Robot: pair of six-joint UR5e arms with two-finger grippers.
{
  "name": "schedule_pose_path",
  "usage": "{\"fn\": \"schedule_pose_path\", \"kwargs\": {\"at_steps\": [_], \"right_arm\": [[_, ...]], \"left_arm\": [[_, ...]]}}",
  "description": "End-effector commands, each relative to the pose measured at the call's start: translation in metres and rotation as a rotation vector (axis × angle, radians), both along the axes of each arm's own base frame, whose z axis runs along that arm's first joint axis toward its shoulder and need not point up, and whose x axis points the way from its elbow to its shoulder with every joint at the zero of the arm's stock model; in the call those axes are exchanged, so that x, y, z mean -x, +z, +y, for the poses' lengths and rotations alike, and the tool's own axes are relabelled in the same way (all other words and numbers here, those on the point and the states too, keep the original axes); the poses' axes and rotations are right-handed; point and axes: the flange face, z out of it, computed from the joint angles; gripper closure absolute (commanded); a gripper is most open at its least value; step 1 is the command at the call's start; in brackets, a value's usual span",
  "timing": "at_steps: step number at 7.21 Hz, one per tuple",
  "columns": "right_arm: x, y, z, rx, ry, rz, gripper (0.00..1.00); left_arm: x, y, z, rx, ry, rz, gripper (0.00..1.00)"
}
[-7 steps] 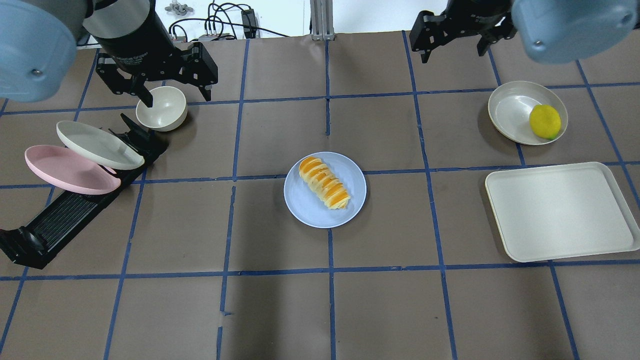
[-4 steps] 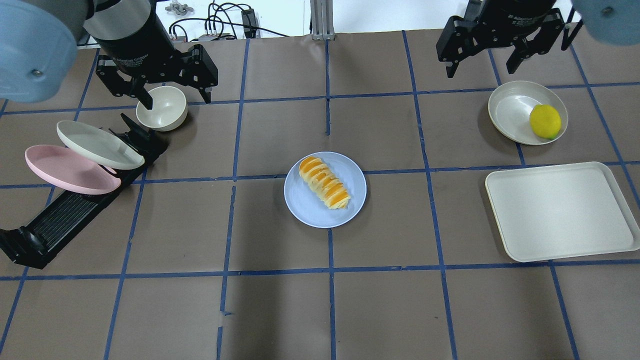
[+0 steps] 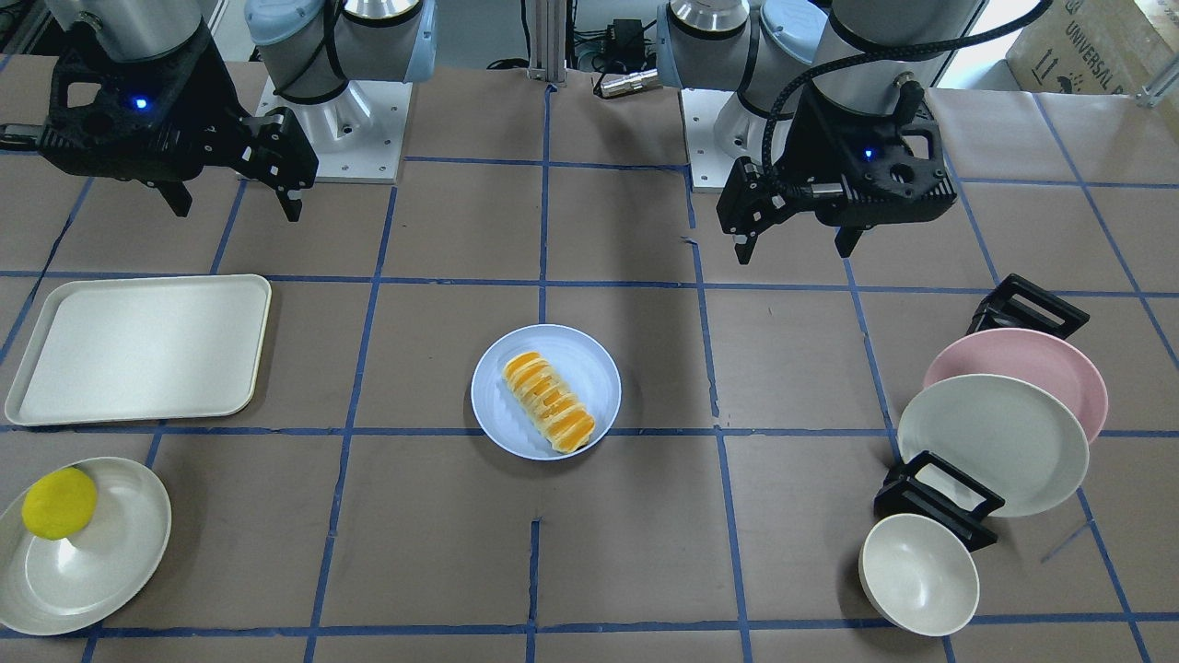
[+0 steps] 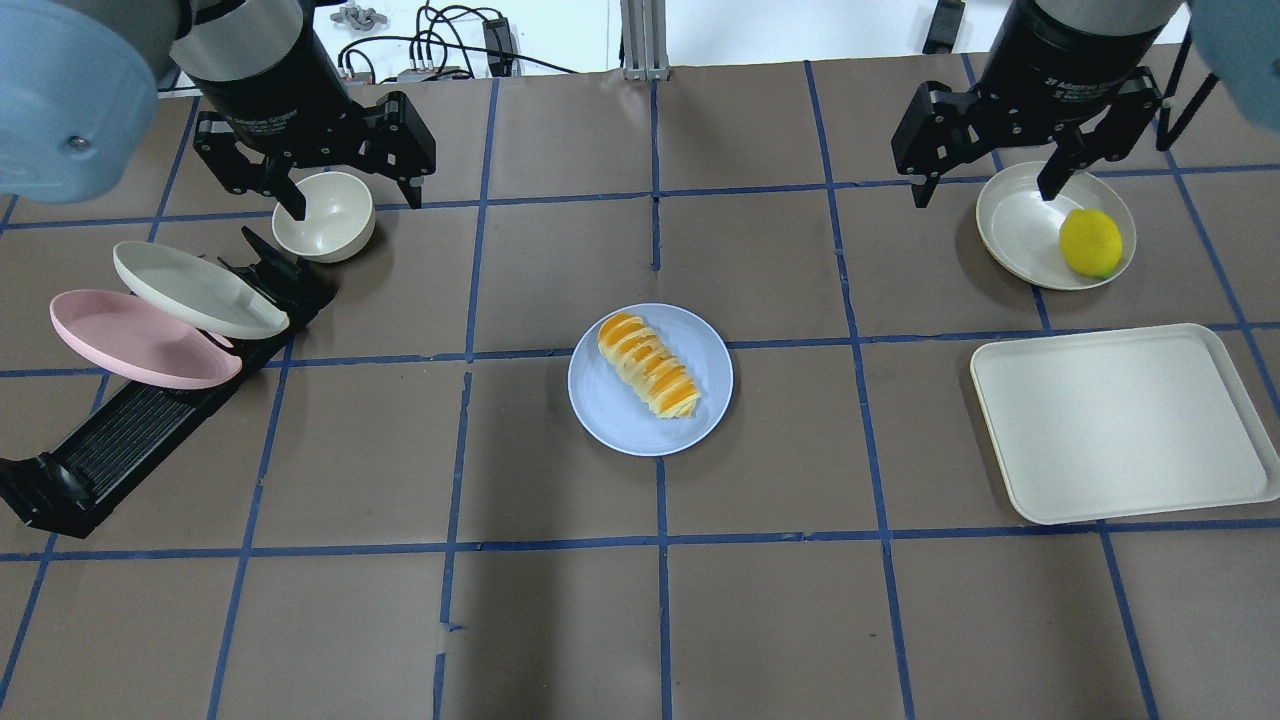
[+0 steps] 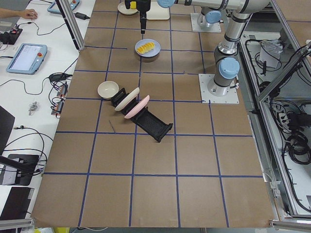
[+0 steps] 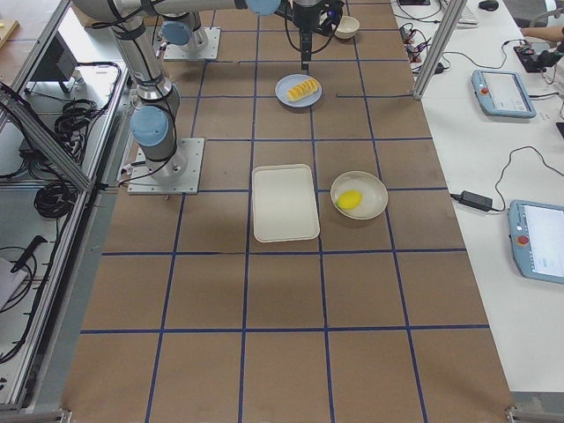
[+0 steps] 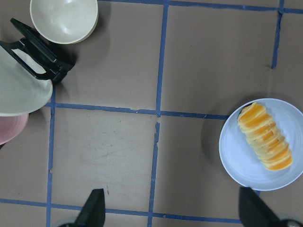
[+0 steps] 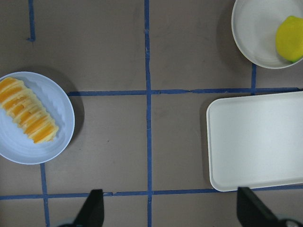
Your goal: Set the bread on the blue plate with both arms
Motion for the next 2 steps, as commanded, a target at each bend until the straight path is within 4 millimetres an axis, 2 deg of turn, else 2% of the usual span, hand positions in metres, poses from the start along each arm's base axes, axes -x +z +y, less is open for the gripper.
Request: {"fn": "schedule_pose_path", "kwargs": {"at_steps": [1, 2], "right_arm": [[0.0008, 0.0013, 0.0010, -0.001, -0.001, 0.007, 0.00], [0.0006, 0.0013, 0.0010, -0.001, -0.001, 0.006, 0.00]], "left_arm": [[0.0004, 0.0013, 0.0012, 0.002, -0.003, -0.002, 0.00], [0.0004, 0.0021, 0.0017, 0.003, -0.003, -0.002, 0.00]]}}
